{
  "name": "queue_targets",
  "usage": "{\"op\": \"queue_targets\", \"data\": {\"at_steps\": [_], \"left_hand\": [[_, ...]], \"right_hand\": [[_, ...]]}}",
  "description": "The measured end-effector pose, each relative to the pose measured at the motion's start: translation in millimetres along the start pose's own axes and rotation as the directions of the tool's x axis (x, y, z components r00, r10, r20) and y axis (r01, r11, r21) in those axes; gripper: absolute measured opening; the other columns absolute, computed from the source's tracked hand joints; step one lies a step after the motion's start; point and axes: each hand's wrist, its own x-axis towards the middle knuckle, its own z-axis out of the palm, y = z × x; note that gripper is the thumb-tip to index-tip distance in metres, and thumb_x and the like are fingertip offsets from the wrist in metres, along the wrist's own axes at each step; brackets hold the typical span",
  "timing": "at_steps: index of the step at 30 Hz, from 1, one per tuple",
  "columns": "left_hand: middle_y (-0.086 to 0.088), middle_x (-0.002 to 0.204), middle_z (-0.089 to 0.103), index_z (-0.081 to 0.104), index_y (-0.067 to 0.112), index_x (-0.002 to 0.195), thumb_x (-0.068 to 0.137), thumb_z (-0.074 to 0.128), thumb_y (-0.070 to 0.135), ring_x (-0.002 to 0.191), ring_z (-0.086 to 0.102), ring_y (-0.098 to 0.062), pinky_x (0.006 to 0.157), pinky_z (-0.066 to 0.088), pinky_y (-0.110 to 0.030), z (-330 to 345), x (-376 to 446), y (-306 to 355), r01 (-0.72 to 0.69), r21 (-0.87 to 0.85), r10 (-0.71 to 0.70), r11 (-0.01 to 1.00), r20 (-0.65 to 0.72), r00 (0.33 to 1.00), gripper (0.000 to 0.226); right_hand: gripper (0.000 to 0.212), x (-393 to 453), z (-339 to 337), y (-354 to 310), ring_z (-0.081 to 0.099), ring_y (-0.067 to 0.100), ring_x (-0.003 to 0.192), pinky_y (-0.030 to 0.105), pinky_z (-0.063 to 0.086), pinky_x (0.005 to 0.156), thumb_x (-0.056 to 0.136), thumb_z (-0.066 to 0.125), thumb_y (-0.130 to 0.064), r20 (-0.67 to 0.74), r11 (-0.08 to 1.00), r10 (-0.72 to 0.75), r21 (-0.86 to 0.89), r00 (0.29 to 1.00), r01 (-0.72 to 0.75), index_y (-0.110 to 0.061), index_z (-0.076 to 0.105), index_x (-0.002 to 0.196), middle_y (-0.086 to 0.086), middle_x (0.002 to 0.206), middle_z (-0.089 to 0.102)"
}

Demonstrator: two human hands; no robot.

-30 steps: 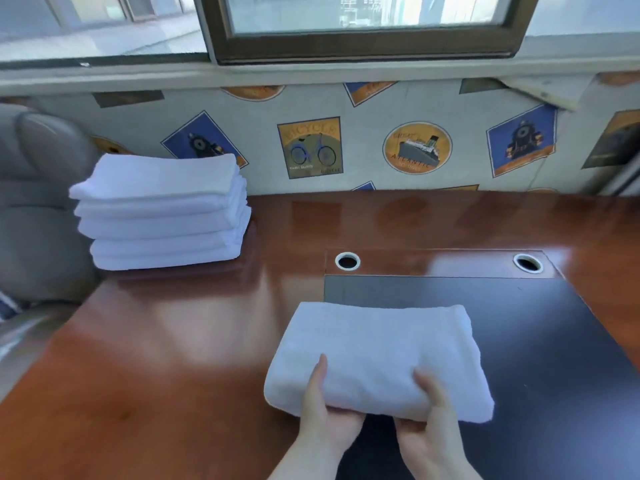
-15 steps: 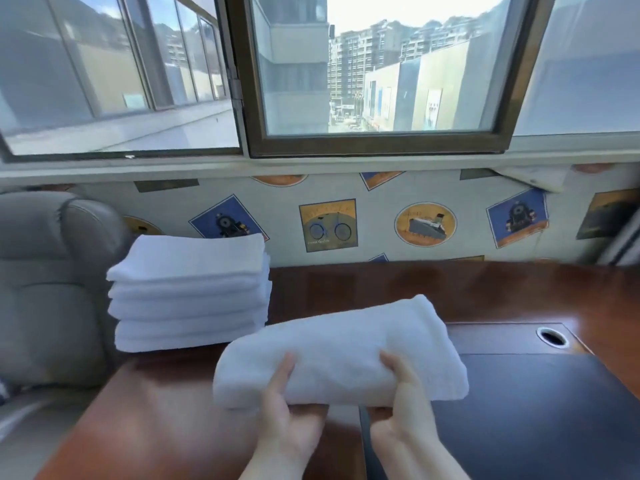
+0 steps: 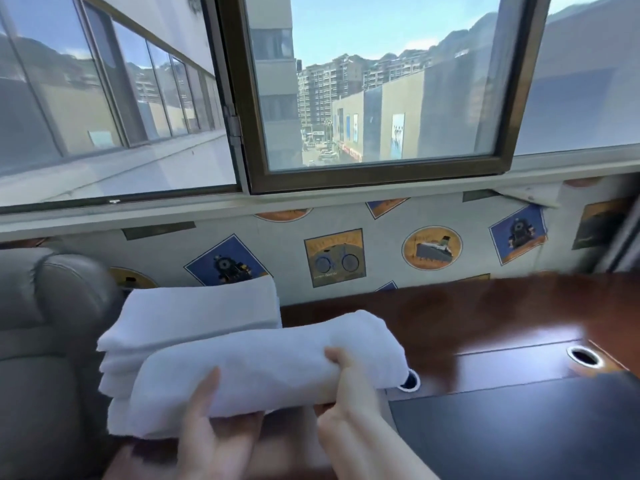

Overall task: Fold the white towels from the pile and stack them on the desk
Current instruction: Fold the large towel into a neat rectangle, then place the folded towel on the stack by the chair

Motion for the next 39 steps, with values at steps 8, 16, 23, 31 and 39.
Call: {"op": "queue_targets", "data": {"at_steps": [8, 16, 23, 31, 39], "left_hand": [[-0.011, 0.114, 0.072, 0.061, 0.014, 0.126, 0.088, 0.065, 0.021, 0.110, 0.065, -0.029, 0.095, 0.049, -0.045, 29.5, 66.9, 111.3, 0.070, 0.057, -0.073, 0.996, 0.069, 0.995, 0.039], [-0.014, 0.111, 0.072, 0.059, 0.008, 0.126, 0.088, 0.064, 0.021, 0.104, 0.066, -0.030, 0.079, 0.053, -0.043, 25.7, 102.6, 157.9, 0.134, 0.013, -0.134, 0.991, 0.092, 0.987, 0.040], [-0.015, 0.109, 0.072, 0.058, 0.008, 0.127, 0.086, 0.067, 0.018, 0.105, 0.066, -0.031, 0.082, 0.053, -0.044, 13.8, 120.9, 164.3, 0.146, 0.014, -0.146, 0.989, 0.042, 0.988, 0.043], [-0.013, 0.112, 0.071, 0.062, 0.007, 0.120, 0.087, 0.066, 0.017, 0.103, 0.068, -0.031, 0.080, 0.056, -0.044, 77.3, 159.4, 202.2, 0.045, 0.041, -0.052, 0.998, 0.190, 0.980, 0.035], [-0.005, 0.129, 0.065, 0.060, 0.017, 0.130, 0.080, 0.068, 0.025, 0.118, 0.062, -0.028, 0.095, 0.052, -0.043, 28.2, 217.1, 200.2, -0.030, 0.095, 0.004, 0.995, 0.257, 0.967, 0.052]], "right_hand": [[0.040, 8.7, 115.1, 40.1, 0.054, 0.023, 0.066, 0.032, 0.041, 0.053, 0.077, 0.076, -0.017, -0.035, 0.996, -0.080, -0.029, 0.996, 0.079, -0.006, 0.050, 0.105, 0.009, 0.081, 0.054], [0.049, 25.5, 172.9, 69.5, 0.059, 0.025, 0.072, 0.034, 0.049, 0.056, 0.063, 0.085, -0.023, -0.162, 0.992, -0.126, -0.015, 0.979, 0.125, -0.010, 0.048, 0.093, 0.010, 0.090, 0.057], [0.058, 49.2, 181.1, 83.6, 0.060, 0.025, 0.075, 0.031, 0.044, 0.051, 0.062, 0.084, -0.024, -0.156, 0.992, -0.114, -0.062, 0.981, 0.106, -0.009, 0.052, 0.109, 0.008, 0.093, 0.058], [0.048, 43.1, 253.8, 37.7, 0.059, 0.026, 0.067, 0.034, 0.045, 0.047, 0.070, 0.081, -0.022, 0.083, 0.995, -0.073, -0.057, 0.994, 0.078, -0.005, 0.052, 0.104, 0.009, 0.084, 0.058], [0.040, 107.2, 253.1, 48.4, 0.070, 0.025, 0.089, 0.036, 0.060, 0.069, 0.074, 0.081, -0.012, 0.407, 0.988, -0.117, -0.042, 0.906, 0.146, -0.006, 0.063, 0.110, 0.010, 0.103, 0.071]]}}
